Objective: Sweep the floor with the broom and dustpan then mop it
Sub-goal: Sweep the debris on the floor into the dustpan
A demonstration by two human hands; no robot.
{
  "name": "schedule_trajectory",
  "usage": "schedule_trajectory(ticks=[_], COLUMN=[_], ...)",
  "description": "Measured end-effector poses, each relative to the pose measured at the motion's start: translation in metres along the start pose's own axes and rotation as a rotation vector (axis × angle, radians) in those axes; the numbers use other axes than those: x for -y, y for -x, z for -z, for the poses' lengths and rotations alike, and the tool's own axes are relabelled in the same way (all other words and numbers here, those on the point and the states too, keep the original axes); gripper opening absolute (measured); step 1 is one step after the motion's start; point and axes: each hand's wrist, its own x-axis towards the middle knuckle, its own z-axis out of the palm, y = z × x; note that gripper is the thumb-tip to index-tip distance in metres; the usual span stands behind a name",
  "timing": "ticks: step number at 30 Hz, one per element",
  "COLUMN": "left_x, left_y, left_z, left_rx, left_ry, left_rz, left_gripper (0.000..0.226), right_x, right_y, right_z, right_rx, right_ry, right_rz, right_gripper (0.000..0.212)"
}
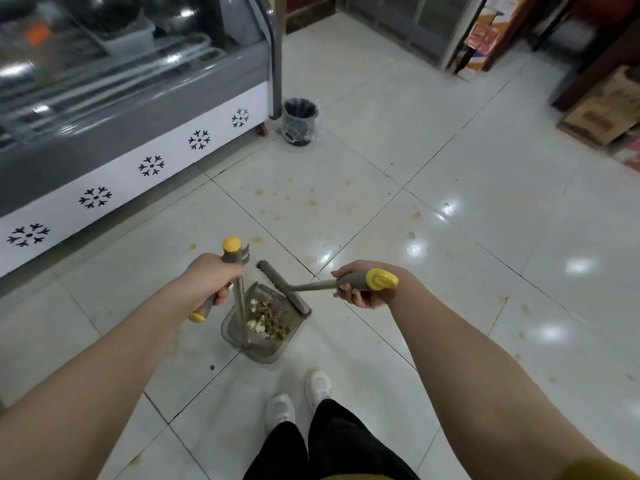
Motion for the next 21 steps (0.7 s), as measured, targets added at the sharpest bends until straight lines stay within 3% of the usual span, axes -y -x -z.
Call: schedule_trajectory(ticks=[6,14,21], left_x=[-0.019,-0.061,-0.090], left_y=[0.019,0.052,0.076], left_z=[0.000,-0.001,-0.043], left_rx=[0.136,0.230,0.368], left_ry=[0.104,0.356,0.163], left_rz=[-0.050,-0.122,-0.209], left_gripper=[0.027,0.026,0.030], right_x=[-0.006,-0.038,-0.094], right_y=[0.041,0.086,0.106], right_z=[0.016,0.061,0.106], right_rx=[-0.031,-0.041,-0.192], right_ry=[-0.079,-0.416,-0.482], right_rz=[0.131,0.269,0.332], right_gripper=[0.028,0.026,0.021])
